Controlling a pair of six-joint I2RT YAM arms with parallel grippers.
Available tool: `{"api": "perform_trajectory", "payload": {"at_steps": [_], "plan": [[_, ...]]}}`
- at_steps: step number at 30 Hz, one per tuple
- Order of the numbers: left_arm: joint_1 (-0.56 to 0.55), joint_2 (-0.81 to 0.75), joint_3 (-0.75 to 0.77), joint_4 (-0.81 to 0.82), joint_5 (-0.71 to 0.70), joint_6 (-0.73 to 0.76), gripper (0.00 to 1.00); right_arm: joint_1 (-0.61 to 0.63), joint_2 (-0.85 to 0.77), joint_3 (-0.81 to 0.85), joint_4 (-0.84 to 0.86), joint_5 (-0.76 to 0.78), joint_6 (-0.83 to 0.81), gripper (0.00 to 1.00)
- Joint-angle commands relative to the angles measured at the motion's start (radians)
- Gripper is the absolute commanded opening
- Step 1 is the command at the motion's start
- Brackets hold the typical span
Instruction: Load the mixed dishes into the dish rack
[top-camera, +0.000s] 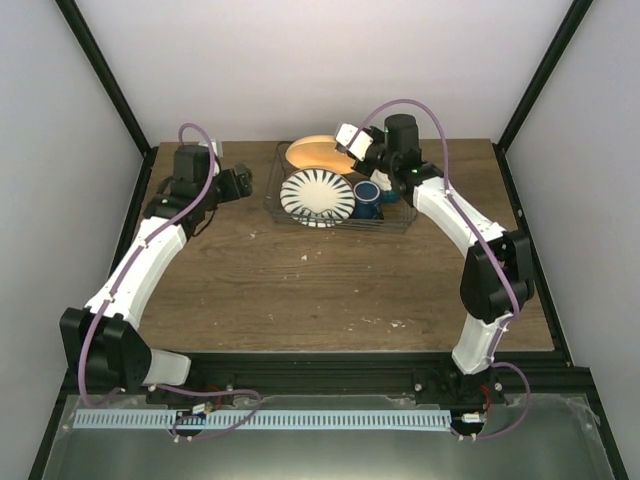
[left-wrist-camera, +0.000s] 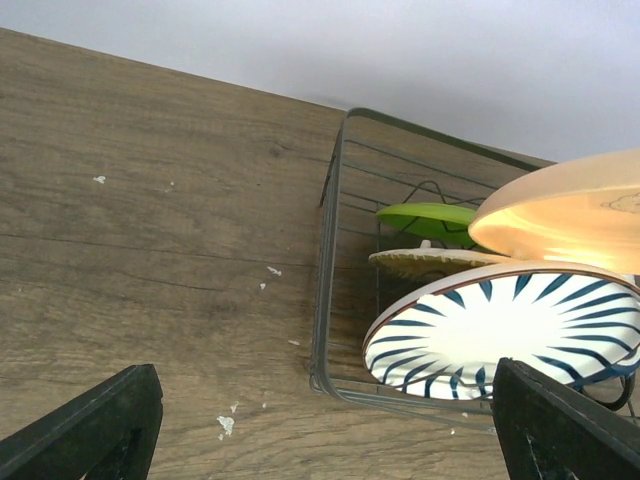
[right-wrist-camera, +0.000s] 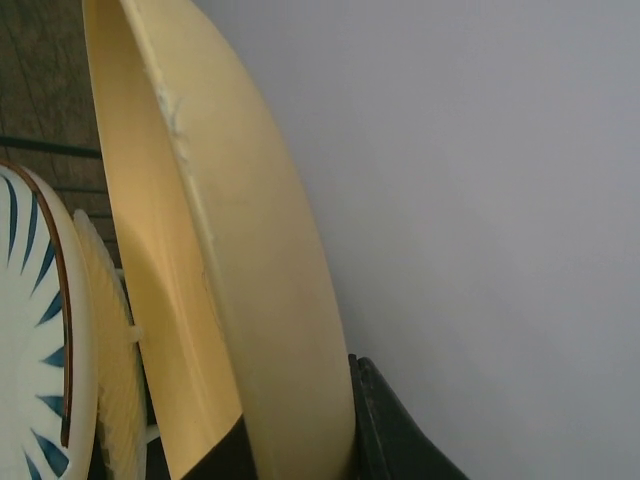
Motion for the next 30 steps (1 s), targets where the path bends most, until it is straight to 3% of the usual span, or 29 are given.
{"api": "perform_trajectory", "payload": {"at_steps": [1,4,11,30], "plan": [[0.006,0.019,0.010,0.013,-0.001,-0.001,0.91,-0.002,0.008,0.063,-0.015,0.026,-0.031,0.01],[0.007,0.027,0.017,0.013,-0.004,-0.004,0.91,-0.004,0.017,0.143,-0.094,0.015,-0.044,0.01],[0.008,0.050,0.028,0.016,-0.005,-0.006,0.91,-0.004,0.054,0.144,-0.096,0.020,-0.061,0.01],[0.008,0.079,0.049,0.007,-0.013,-0.001,0.91,0.046,0.075,0.041,-0.076,0.041,-0.029,0.01]]}}
